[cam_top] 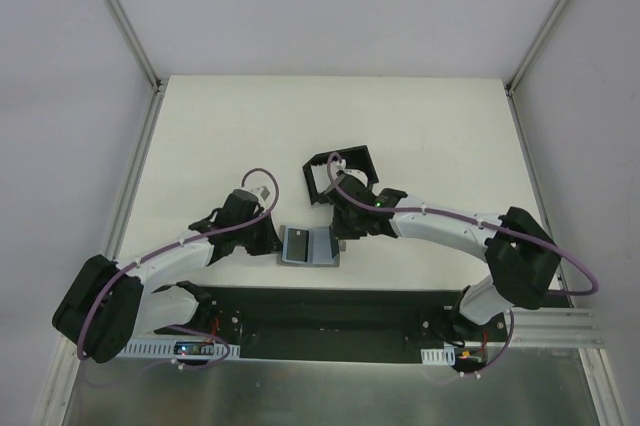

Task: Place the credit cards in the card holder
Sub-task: Turn over the card slot in the card holder.

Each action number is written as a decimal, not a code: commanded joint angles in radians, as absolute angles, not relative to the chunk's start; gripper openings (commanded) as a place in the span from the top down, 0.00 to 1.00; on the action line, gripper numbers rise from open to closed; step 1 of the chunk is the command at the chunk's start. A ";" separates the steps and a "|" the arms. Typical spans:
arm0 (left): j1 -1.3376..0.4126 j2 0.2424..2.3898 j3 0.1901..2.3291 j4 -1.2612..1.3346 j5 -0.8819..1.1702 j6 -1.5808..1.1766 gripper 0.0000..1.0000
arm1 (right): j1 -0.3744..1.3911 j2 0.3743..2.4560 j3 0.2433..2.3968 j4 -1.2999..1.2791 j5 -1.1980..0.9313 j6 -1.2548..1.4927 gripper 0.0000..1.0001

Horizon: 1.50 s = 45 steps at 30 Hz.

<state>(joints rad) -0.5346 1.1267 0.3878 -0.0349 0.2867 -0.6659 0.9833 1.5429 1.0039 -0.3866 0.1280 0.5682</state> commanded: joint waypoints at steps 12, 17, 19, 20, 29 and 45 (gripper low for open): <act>-0.525 1.100 0.370 -0.020 0.304 -0.692 1.00 | 0.996 1.669 1.040 -0.400 0.121 0.614 1.00; -0.525 1.097 0.367 -0.014 0.310 -0.695 1.00 | 1.011 1.736 1.069 -0.373 0.086 0.617 1.00; -0.525 1.095 0.365 -0.014 0.311 -0.696 1.00 | 1.009 1.750 1.080 -0.358 0.072 0.618 1.00; -0.525 1.095 0.364 -0.011 0.310 -0.698 1.00 | 1.009 1.753 1.081 -0.342 0.060 0.615 1.00; -0.525 1.100 0.356 -0.005 0.305 -0.704 1.00 | 1.012 1.715 1.052 -0.112 -0.035 0.606 1.00; -0.525 1.120 0.330 0.025 0.284 -0.736 1.00 | 1.020 1.738 1.077 -0.017 -0.129 0.601 0.99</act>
<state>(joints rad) -0.5282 1.1133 0.3439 0.0109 0.2871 -0.7197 1.0164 1.7267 1.0519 -0.0437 -0.0956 0.6022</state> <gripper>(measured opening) 0.009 0.009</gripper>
